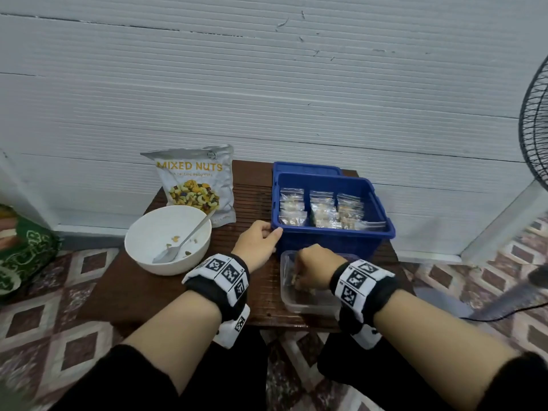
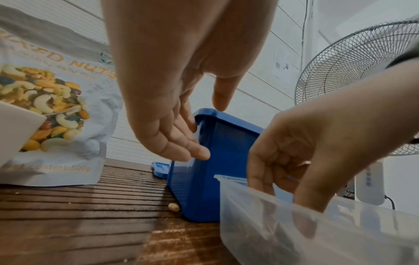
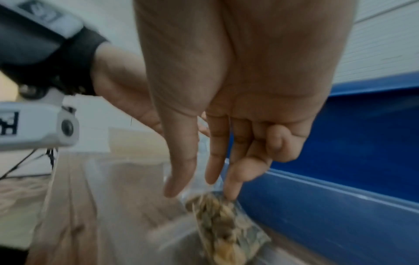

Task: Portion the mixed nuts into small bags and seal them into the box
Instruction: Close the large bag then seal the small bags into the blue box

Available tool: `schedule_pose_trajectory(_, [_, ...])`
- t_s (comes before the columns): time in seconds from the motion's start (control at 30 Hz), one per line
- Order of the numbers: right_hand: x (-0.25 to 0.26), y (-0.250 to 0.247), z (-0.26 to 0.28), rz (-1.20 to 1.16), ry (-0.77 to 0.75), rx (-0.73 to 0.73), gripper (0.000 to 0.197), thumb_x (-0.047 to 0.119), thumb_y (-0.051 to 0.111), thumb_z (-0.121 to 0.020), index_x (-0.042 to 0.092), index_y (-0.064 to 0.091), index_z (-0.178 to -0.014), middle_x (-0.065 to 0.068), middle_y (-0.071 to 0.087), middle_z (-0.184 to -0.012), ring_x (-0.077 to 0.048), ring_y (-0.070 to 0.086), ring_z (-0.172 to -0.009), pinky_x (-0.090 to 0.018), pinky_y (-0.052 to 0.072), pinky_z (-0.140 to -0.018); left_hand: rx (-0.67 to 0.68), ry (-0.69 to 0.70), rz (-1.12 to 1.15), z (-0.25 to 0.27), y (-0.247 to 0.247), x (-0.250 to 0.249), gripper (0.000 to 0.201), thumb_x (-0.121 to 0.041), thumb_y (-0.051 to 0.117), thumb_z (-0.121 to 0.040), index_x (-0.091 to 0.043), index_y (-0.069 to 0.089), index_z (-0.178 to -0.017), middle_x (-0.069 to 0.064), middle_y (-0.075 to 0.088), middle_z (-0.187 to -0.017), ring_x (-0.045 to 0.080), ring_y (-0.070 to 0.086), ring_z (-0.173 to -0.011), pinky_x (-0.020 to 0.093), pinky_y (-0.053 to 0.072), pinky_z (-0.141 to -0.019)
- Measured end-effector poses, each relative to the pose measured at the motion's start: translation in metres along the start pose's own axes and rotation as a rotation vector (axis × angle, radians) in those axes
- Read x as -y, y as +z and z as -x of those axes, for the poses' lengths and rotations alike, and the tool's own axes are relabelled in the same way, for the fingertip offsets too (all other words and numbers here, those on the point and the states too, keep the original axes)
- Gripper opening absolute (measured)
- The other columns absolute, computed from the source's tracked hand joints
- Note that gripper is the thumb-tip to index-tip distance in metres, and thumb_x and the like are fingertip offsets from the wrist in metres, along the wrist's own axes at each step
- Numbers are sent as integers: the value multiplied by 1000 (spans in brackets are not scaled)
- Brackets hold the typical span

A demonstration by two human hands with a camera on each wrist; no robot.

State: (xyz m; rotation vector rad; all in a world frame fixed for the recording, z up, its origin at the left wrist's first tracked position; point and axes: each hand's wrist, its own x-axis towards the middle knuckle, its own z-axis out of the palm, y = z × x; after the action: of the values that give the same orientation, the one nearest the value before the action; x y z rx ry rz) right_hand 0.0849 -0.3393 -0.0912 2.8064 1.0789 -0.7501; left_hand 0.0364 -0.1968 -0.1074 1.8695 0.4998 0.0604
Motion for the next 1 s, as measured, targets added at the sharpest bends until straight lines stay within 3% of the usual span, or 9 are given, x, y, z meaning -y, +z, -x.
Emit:
schedule_pose_trajectory(0.23, [15, 9, 0, 211, -32, -96, 57, 46, 74, -74, 9, 58, -115, -9, 54, -113, -28, 53, -106, -35, 43, -81, 7, -12, -39, 9, 5, 5, 37, -36, 51, -97, -12, 51, -125, 3, 61, -118, 4, 60, -74, 9, 42, -55])
schedule_pose_trajectory(0.33, [19, 9, -4, 267, -49, -113, 54, 46, 72, -77, 9, 58, -114, -9, 58, -113, -27, 55, -105, -34, 40, -78, 10, -8, -34, 9, 6, 7, 36, -35, 51, -97, -11, 51, -125, 4, 61, -118, 3, 59, -74, 6, 41, -51])
schedule_pose_trajectory(0.5, [21, 11, -7, 322, -93, -143, 36, 33, 58, -91, 8, 55, -118, -10, 61, -116, -28, 57, -106, -35, 41, -84, 19, -29, -25, 11, 7, 11, 33, -35, 51, -97, -13, 53, -122, 1, 61, -115, 1, 59, -71, 7, 41, -50])
schedule_pose_trajectory(0.6, [17, 9, -4, 315, -93, -169, 25, 25, 53, -94, 8, 57, -113, -10, 62, -112, -29, 60, -102, -35, 41, -78, 31, -32, -33, 12, 5, 11, 31, -35, 51, -97, -14, 55, -120, -1, 60, -112, 2, 60, -73, 7, 39, -53])
schedule_pose_trajectory(0.67, [11, 2, 1, 255, -57, -180, 21, 22, 51, -94, 8, 61, -107, -10, 63, -108, -29, 61, -97, -34, 43, -72, 33, -30, -77, 13, 3, 12, 26, -35, 53, -96, -17, 57, -115, -1, 62, -110, 6, 60, -82, 13, 41, -65])
schedule_pose_trajectory(0.73, [1, -5, 5, 128, -11, -179, 17, 19, 53, -91, 9, 65, -100, -10, 63, -103, -30, 62, -93, -34, 49, -74, 45, -14, -162, 13, 1, 12, 21, -31, 55, -95, -19, 60, -111, -4, 61, -104, 8, 56, -91, 18, 40, -74])
schedule_pose_trajectory(0.83, [-18, -13, 8, -111, -15, -217, 12, 8, 57, -87, 14, 67, -86, -6, 64, -91, -23, 62, -87, -32, 52, -77, 110, 48, -225, 16, 2, 9, 23, -21, 56, -95, -20, 62, -117, -7, 61, -103, 7, 56, -93, 13, 41, -74])
schedule_pose_trajectory(0.93, [-32, -17, 15, -379, -74, -243, 11, 8, 66, -85, 16, 70, -79, 1, 68, -83, -10, 61, -78, -16, 48, -73, 180, 97, -231, 18, 5, 4, 34, -20, 58, -95, -19, 57, -129, -7, 59, -112, 6, 54, -93, 16, 41, -82])
schedule_pose_trajectory(1.0, [-38, -19, 21, -469, -134, -236, 12, 10, 70, -84, 20, 70, -76, 6, 68, -81, -5, 61, -78, -13, 47, -76, 211, 132, -256, 18, 9, 3, 30, -23, 58, -94, -21, 61, -124, -5, 59, -116, 8, 55, -96, 16, 41, -81])
